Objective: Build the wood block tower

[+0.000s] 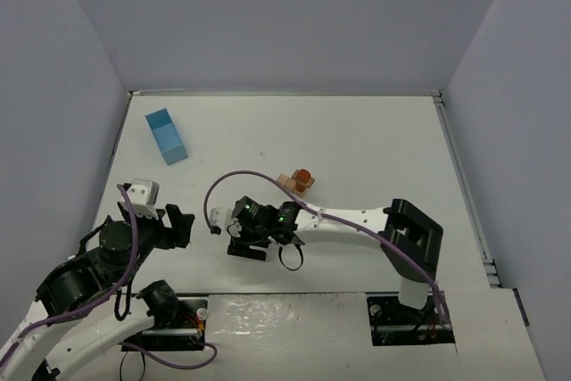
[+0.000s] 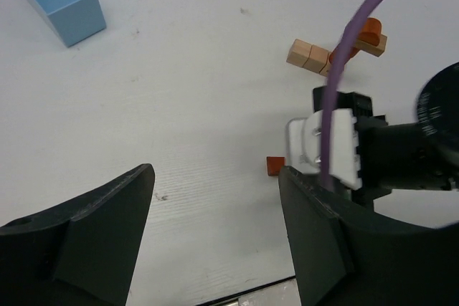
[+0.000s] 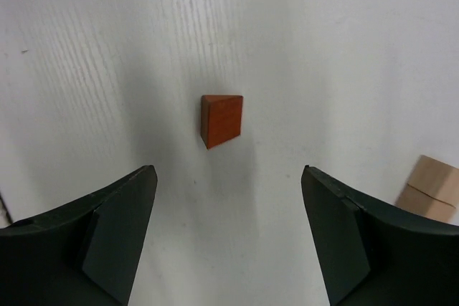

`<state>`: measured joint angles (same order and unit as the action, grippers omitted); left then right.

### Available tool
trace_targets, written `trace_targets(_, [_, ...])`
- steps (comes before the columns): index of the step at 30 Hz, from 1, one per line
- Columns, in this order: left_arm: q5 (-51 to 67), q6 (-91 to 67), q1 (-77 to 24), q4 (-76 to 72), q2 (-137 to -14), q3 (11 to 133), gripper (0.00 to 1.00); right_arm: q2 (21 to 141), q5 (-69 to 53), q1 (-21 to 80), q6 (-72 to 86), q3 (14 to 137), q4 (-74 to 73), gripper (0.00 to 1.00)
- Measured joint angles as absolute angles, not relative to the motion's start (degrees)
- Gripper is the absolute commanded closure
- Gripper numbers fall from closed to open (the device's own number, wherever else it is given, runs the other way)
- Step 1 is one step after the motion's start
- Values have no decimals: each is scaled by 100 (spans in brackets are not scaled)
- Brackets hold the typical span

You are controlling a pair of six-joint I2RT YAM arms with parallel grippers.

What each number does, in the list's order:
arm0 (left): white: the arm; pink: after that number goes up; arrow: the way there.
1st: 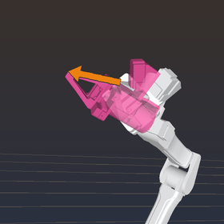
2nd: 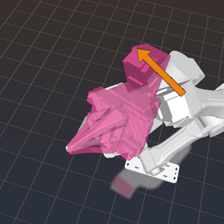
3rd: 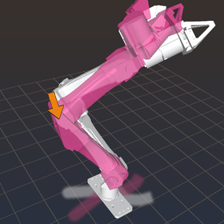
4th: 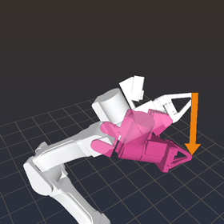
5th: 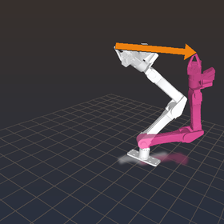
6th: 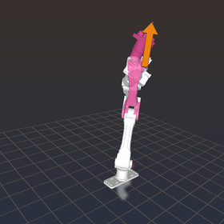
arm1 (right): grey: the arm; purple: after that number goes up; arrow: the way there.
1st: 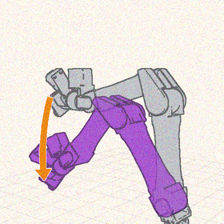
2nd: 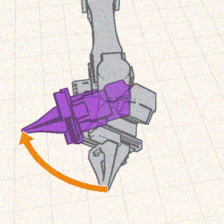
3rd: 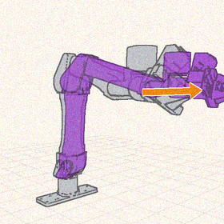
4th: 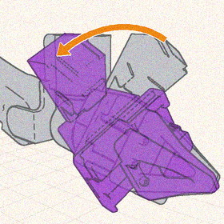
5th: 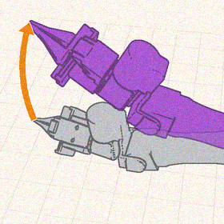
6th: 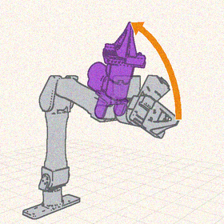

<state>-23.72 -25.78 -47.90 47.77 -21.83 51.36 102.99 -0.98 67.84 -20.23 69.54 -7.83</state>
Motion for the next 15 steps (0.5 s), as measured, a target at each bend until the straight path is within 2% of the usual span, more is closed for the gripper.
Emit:
trace_targets(6, [-2050, -2200, -4790, 4751, -2694, 5417, 30, 8438, -179, 6341, -1686, 6729, -790, 1])
trace_targets(12, [-1403, -1775, -4787, 4459, -3624, 5440, 29, 6789, 45, 5296, -1236, 6473, -896, 0])
trace_targets(15, [-902, -1476, -4754, 4245, -4154, 5403, 29, 6381, 276, 5046, -1063, 6400, -952, 0])
